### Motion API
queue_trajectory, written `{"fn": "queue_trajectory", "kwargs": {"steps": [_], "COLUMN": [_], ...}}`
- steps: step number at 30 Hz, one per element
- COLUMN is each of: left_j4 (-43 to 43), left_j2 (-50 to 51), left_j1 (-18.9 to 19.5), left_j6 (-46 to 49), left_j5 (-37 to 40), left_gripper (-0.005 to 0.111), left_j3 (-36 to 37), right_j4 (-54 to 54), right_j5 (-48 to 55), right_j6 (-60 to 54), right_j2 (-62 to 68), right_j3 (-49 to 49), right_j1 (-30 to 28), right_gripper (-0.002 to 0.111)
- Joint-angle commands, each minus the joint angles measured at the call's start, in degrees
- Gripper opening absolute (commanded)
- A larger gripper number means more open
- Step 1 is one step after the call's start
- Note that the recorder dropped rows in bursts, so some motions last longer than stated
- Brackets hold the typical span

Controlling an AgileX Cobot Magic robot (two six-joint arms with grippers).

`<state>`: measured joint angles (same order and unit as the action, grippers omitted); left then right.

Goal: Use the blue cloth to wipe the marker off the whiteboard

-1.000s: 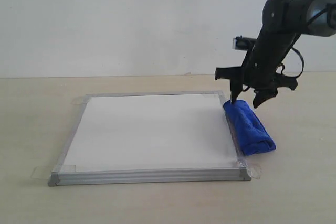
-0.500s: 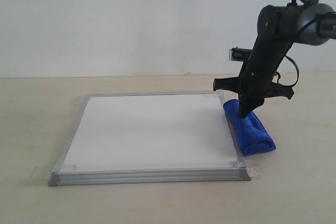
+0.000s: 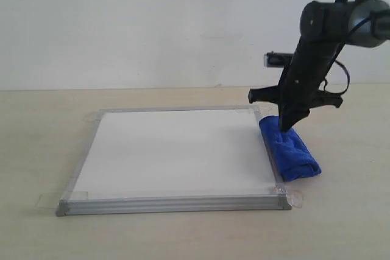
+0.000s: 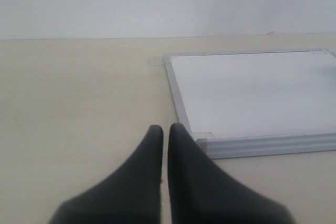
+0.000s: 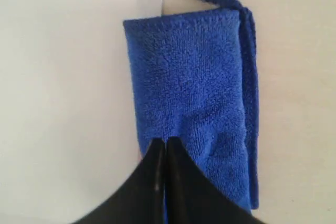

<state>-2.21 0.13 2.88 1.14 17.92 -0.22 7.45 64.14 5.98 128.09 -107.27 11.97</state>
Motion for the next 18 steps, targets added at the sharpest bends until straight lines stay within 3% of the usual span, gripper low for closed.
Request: {"fn": "queue_trajectory", "kwargs": {"steps": [1,9,14,18], "left_j4": [-0.1,-0.1,-0.1,-0.1], "left_j2": [-0.1,-0.1,-0.1,-0.1], "left_j1": [-0.1,-0.1,-0.1,-0.1], "left_j6": [-0.3,-0.3,-0.3,-0.3], "left_j5": [-0.3,-0.3,-0.3,-0.3], "left_gripper": [0.004,0.004,0.004,0.004], "left_j3": [0.2,0.2,0.2,0.2], "right_j4": [-3.0,-6.8,-6.8,-4.3], "right_j5": [2.3,5.8,-1.9,-14.8], "right_j6": [-1.1,-1.1,0.1,0.7], "right_j2": [-5.5,-12.3,-22.0,-35.2], "right_j3": [-0.1,6.8,22.5,42.5], "right_j1": [0.0,0.0,0.0,0.0], "right_gripper": [0.0,0.0,0.0,0.0]}}
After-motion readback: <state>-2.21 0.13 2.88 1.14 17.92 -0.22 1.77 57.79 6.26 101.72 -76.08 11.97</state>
